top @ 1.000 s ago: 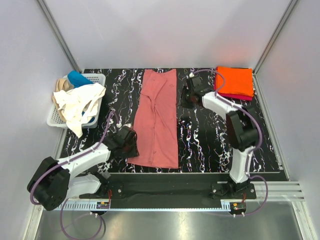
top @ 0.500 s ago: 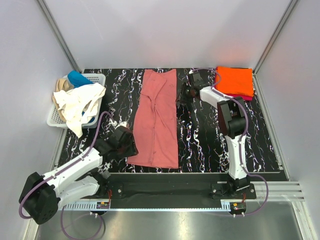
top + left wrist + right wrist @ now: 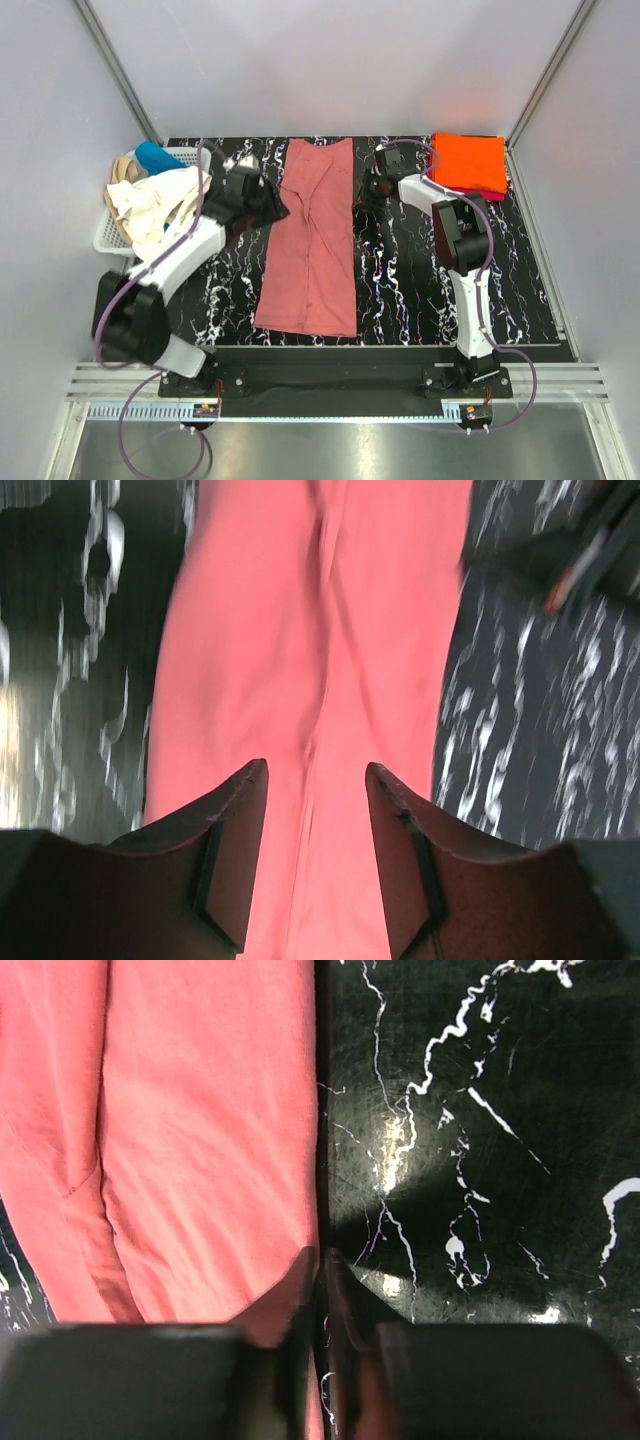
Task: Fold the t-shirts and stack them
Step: Fold the tshirt
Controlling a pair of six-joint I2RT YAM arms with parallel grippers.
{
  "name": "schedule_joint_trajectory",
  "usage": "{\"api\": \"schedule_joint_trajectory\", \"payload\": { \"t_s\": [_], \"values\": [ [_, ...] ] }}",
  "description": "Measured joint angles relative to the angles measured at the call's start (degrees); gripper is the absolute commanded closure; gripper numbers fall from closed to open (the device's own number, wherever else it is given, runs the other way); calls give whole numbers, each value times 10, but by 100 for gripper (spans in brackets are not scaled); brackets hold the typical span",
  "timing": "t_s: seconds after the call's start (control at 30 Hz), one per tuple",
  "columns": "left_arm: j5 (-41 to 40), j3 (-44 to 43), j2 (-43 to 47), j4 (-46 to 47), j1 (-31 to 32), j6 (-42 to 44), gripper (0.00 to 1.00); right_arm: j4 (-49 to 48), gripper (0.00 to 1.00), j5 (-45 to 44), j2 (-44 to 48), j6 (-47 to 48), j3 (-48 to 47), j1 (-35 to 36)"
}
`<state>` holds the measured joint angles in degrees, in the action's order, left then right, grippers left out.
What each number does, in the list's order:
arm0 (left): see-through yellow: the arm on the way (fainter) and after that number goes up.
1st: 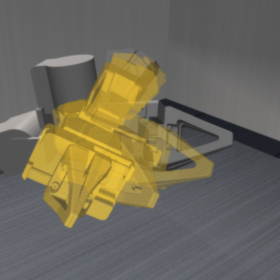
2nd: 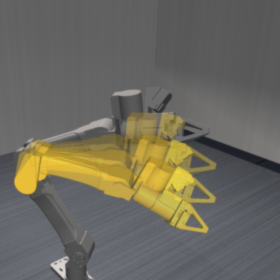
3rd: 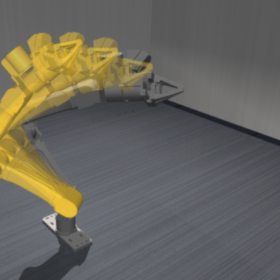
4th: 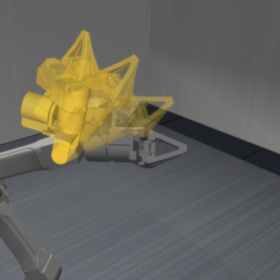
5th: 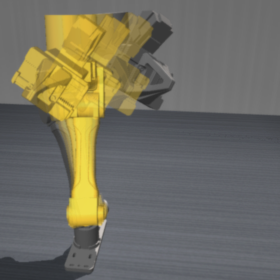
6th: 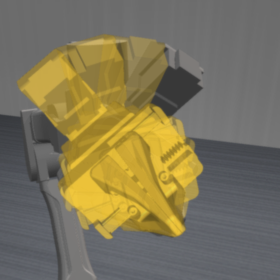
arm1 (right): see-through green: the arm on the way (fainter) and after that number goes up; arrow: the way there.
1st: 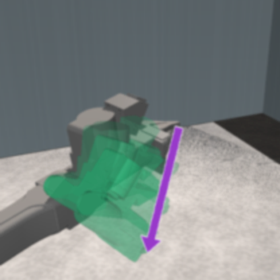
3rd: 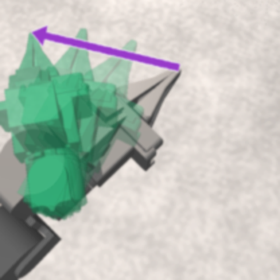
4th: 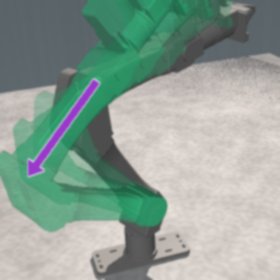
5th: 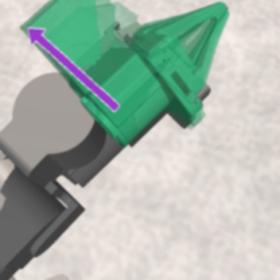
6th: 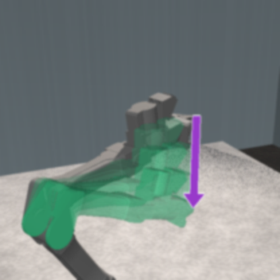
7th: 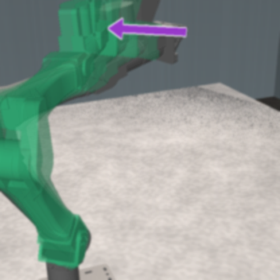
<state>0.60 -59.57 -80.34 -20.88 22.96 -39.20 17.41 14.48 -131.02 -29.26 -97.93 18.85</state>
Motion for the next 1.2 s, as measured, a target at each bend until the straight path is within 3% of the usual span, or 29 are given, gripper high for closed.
{"api": "schedule_joint_trajectory", "payload": {
  "t_s": [0.1, 0.3, 0.33, 0.43, 0.6, 0.7, 0.77, 0.9, 1.2],
  "values": [
    [3, -88, -95, 27, -16, 16, 55, 3, 65, -5, 1, -5, 1, 0],
    [7, -198, -215, 42, -47, 23, 68, 20, 62, -29, 31, -14, 11, 2],
    [10, -205, -229, 43, -56, 21, 74, 21, 62, -31, 34, -14, 9, 3],
    [28, -208, -265, 42, -84, 15, 81, 24, 61, -48, 35, -11, -15, 15],
    [55, -202, -307, 47, -108, 5, 86, 34, 57, -98, 26, 5, -93, 61],
    [78, -190, -312, 67, -107, 0, 88, 35, 59, -126, 8, 21, -147, 95],
    [89, -186, -313, 77, -106, -2, 89, 35, 62, -141, -11, 33, -181, 114],
    [110, -171, -313, 114, -105, -7, 89, 47, 53, -163, -61, 50, -236, 141],
    [134, -153, -359, 170, -106, -18, 89, 112, 54, -234, -141, 97, -316, 170]
  ]
}}
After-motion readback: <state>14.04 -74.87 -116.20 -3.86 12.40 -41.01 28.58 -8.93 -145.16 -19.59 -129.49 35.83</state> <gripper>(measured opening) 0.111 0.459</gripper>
